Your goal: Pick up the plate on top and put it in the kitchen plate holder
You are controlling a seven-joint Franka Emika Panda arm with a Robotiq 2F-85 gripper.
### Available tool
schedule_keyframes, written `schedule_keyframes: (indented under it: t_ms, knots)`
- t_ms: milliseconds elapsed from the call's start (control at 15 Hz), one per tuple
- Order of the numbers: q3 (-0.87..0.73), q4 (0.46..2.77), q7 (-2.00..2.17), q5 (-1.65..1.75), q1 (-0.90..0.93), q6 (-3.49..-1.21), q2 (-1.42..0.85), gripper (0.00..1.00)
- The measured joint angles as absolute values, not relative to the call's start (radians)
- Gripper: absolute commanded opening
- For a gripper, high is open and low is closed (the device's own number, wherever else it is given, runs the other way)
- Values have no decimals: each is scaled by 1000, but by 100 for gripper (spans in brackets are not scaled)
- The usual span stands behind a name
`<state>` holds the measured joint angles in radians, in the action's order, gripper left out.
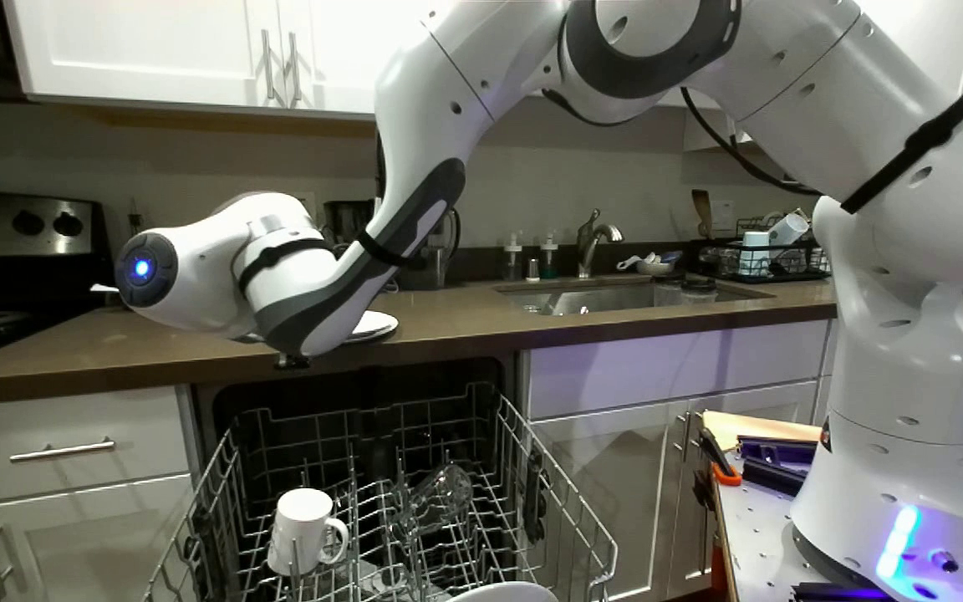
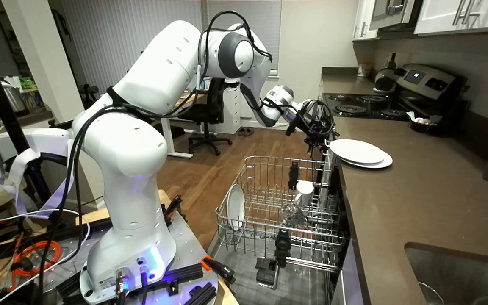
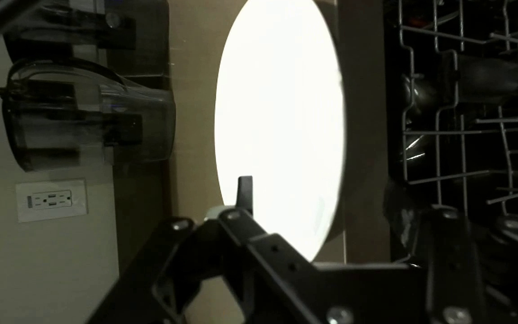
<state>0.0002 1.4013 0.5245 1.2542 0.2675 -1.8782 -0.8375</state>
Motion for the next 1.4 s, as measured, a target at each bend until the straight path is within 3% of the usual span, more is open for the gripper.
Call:
schedule_keyframes:
  t_ms: [333, 467, 667, 800, 1400]
  knots:
    - [0, 1401, 531, 1266, 268, -1877, -840, 11]
    - [0, 1401, 533, 1266, 268, -1877, -840, 6]
    - [0, 1401, 538, 1266, 269, -1877, -844, 2]
    - [0, 1401, 546, 1268, 269, -1876, -847, 7]
    - [-3, 1415, 684, 1308, 301, -1822, -856, 6]
